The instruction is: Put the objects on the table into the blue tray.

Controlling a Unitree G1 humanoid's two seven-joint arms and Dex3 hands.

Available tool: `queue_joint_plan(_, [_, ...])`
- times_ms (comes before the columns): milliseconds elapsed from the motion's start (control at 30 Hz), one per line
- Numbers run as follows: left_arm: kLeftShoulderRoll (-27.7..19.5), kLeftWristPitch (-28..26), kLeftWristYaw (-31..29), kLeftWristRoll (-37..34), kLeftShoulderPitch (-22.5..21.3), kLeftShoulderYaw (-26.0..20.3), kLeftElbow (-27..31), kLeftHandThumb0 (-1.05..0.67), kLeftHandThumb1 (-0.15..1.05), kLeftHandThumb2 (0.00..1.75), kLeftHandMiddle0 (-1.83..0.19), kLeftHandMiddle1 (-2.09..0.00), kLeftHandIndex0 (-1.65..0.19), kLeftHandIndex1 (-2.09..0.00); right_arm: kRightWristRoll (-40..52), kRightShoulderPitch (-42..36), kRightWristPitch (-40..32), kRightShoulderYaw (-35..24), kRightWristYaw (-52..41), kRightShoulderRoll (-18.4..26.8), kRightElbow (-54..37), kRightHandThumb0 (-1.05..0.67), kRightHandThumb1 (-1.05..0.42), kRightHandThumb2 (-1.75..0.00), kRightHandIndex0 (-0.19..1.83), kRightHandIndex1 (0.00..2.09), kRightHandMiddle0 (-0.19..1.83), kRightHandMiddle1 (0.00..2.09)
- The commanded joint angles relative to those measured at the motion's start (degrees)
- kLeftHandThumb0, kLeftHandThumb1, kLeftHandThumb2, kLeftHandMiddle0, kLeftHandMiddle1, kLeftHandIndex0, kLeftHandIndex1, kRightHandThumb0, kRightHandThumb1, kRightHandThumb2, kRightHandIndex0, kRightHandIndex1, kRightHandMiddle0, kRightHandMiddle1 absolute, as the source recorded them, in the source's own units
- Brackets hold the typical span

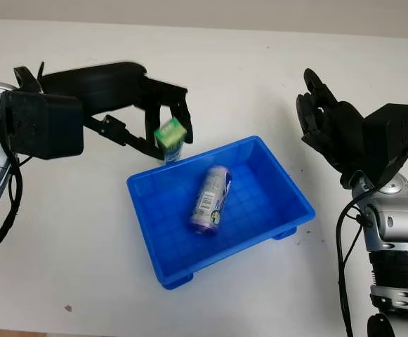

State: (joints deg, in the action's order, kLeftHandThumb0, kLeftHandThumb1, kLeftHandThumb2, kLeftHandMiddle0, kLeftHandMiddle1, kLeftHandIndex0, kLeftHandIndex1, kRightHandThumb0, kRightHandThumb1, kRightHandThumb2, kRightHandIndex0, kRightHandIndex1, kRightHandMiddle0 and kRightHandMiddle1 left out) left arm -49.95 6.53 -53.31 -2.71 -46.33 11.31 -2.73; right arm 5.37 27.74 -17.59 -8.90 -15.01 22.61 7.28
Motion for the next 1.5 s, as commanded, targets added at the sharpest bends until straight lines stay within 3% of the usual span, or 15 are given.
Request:
queue_joint_plan(0, [1.01,-0.22,-2.36,-1.34,0.47,-0.43,0.77,-0.14,0.98,0.05,-0.64,-1.16,-0.46,-1.11,0.09,-0.63,0.44,-0.13,-0.08,0.16,-0.54,-0.61,-1.05,-0.66,-0.17,0.05,-0.17,0.05])
queue_joint_plan(167, [3.17,0.27,-3.27,-2.03,0.9,-2.12,0.33,-0.16,0.99,0.05,-0.61,-1.3,-0.42,-1.21,-0.2,-0.71,0.09,0.19,0.17,0.1,-1.04,-0.61,-1.05,-0.67,-0.18,0.05,-0.18,0.05])
queue_joint_plan(367, [4.43,-2.85,0.66,-0.83,1.39,-5.13,3.35,-0.22,1.03,0.06,-0.5,-1.35,-0.3,-1.26,-0.09,-0.37,0.69,0.28,0.15,-0.25,-0.17,-0.61,-1.05,-0.67,-0.18,0.05,-0.18,0.05])
queue_joint_plan(533, [7.0,2.56,5.56,-0.09,1.43,-7.85,1.2,-0.22,1.04,0.06,-0.49,-1.39,-0.28,-1.28,-0.73,0.09,0.69,0.76,0.14,0.04,0.4,-0.62,-1.05,-0.67,-0.17,0.05,-0.18,0.05])
queue_joint_plan(700, [9.55,11.31,14.75,5.1,-0.42,-9.81,-4.33,-0.21,1.03,0.05,-0.49,-1.3,-0.33,-1.19,-0.57,0.19,1.0,0.73,-0.06,0.1,1.0,-0.62,-1.05,-0.67,-0.17,0.05,-0.18,0.05])
queue_joint_plan(767, [10.62,10.59,18.93,6.74,-1.5,-10.85,-5.01,-0.21,1.04,0.06,-0.44,-1.29,-0.3,-1.2,-0.4,0.17,1.03,0.61,-0.04,0.06,1.11,-0.62,-1.05,-0.66,-0.17,0.05,-0.18,0.05])
queue_joint_plan(867, [12.05,11.92,23.49,7.14,-2.67,-12.37,-6.85,-0.18,1.01,0.05,-0.55,-1.26,-0.38,-1.1,-0.39,0.08,1.35,0.64,-0.13,0.17,1.17,-0.62,-1.05,-0.65,-0.17,0.05,-0.17,0.05])
queue_joint_plan(1067, [12.13,8.06,20.75,1.44,-2.09,-13.62,-3.26,-0.16,0.99,0.05,-0.67,-1.14,-0.49,-0.97,-0.5,-0.24,0.68,0.78,-0.35,0.47,0.37,-0.62,-1.05,-0.66,-0.17,0.05,-0.18,0.05])
queue_joint_plan(1467, [12.06,-3.25,17.1,-2.85,3.29,-13.62,7.86,-0.22,0.99,0.05,-0.66,-1.13,-0.52,-0.89,-1.47,0.18,1.46,1.24,-0.23,0.01,1.3,-0.63,-1.05,-0.67,-0.17,0.05,-0.17,0.06])
